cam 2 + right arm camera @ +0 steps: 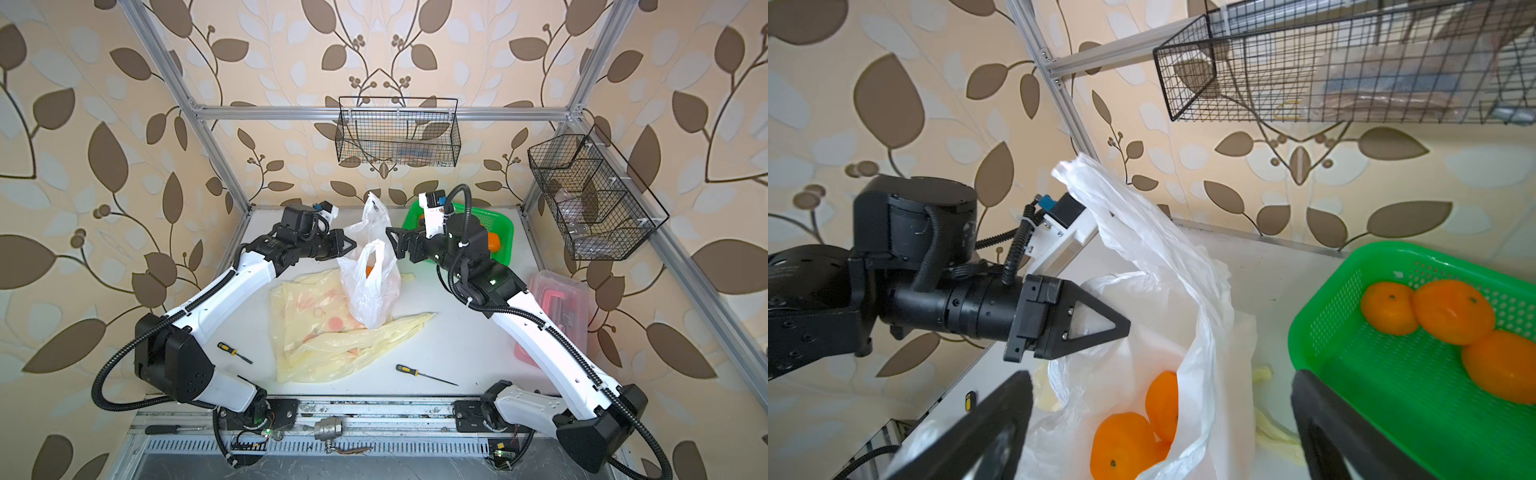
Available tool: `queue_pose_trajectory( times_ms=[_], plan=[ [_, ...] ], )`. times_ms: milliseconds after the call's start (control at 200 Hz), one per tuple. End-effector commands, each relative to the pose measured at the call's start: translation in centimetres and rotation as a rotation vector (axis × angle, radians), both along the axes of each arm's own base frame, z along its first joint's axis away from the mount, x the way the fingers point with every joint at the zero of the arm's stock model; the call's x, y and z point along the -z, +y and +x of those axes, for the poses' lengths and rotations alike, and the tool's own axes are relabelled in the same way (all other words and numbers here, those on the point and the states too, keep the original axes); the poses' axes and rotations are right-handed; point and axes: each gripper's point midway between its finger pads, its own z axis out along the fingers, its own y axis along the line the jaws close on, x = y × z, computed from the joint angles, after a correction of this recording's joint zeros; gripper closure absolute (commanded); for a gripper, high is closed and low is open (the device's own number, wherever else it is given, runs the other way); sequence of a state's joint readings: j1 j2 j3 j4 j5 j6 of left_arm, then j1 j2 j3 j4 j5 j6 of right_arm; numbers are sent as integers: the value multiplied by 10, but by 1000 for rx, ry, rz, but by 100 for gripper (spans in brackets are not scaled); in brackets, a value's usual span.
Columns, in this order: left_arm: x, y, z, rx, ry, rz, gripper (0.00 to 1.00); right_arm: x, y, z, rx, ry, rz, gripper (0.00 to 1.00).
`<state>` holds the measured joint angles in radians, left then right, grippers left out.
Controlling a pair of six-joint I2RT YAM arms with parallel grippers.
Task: Place the oranges into plastic bags & tie knots
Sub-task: Place the orange in the plastic bag, then adjust the plastic bag at the center of the board.
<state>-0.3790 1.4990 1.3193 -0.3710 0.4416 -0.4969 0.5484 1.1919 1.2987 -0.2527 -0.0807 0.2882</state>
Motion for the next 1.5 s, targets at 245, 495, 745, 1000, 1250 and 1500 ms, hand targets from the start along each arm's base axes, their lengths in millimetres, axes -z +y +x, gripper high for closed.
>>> queue_pose_trajectory(
  times_ms=[245, 495, 745, 1000, 1250, 1500],
  plan=[
    [-10, -4, 4, 14, -31, -23, 100, -62, 31, 27, -86, -78, -58, 9],
    [-7, -6, 4, 19, -22, -26, 100, -48, 52, 63, 2, -26, -236, 16],
    [-7, -5, 2, 19, -24, -23, 100, -33, 71, 80, 51, 11, -367, 23],
    [-6, -3, 1, 14, -24, -17, 100, -31, 75, 82, 58, 20, -370, 73],
    [-35, 26, -10, -104, -60, 58, 67, -40, 65, 80, 91, 45, -272, 100],
    [-85, 49, -56, -181, -266, 254, 27, -41, 40, 93, 107, 149, -100, 100]
  ],
)
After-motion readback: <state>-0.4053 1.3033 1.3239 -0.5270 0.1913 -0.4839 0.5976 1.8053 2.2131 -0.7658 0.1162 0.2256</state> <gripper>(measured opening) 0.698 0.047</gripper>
